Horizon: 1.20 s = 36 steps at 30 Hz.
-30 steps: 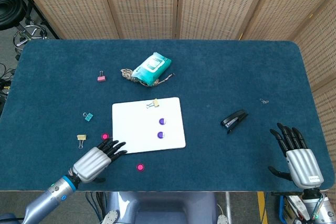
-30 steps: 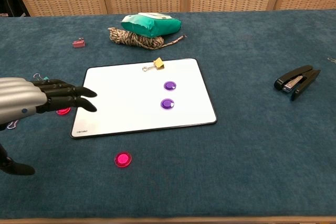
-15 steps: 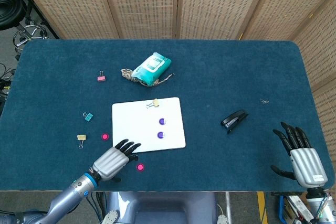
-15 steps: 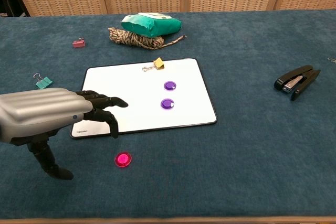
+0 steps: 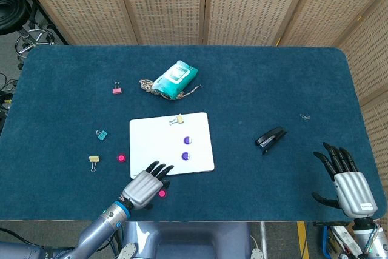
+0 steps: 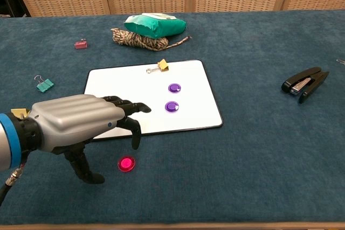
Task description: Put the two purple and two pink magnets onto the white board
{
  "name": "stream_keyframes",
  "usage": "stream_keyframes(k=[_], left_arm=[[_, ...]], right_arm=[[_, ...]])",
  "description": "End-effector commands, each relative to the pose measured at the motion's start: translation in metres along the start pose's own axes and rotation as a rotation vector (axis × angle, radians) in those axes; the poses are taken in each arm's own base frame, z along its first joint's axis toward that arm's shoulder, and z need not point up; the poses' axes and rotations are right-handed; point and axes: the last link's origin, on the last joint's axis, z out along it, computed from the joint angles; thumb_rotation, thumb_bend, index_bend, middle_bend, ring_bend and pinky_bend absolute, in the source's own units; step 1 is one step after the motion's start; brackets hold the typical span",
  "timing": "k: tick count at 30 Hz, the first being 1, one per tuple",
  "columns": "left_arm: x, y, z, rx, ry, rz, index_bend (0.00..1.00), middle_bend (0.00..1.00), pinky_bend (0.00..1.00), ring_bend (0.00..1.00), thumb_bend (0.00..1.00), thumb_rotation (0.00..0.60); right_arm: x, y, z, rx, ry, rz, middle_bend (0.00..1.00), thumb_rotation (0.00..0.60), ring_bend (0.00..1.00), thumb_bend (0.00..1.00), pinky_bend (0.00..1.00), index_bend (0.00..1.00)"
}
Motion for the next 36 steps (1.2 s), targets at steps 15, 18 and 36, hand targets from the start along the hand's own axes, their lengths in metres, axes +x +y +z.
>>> stream_keyframes(k=[15,18,36], left_arm=[[-0.011,0.002,0.012,0.018,-0.003,0.009,0.41,0.0,0.0,0.0,0.23,0.6],[-0.012,0.002,0.013,0.014,0.002,0.014,0.41,0.0,0.0,0.0,0.23,0.6],[-0.019,0.004,0.019,0.023,0.021,0.036,0.44,0.0,0.0,0.0,0.23,0.6]], right_arm=[[0.0,0.002,0.0,-0.006,-0.007,0.013,0.0,0.6,0.0,0.0,0.0,0.16],[0.0,0.002,0.0,-0.006,-0.009,0.012,0.0,0.6,0.0,0.0,0.0,0.17],[0.001,0.003,-0.001,-0.011,-0.015,0.024,0.0,0.6,0.0,0.0,0.0,0.18]])
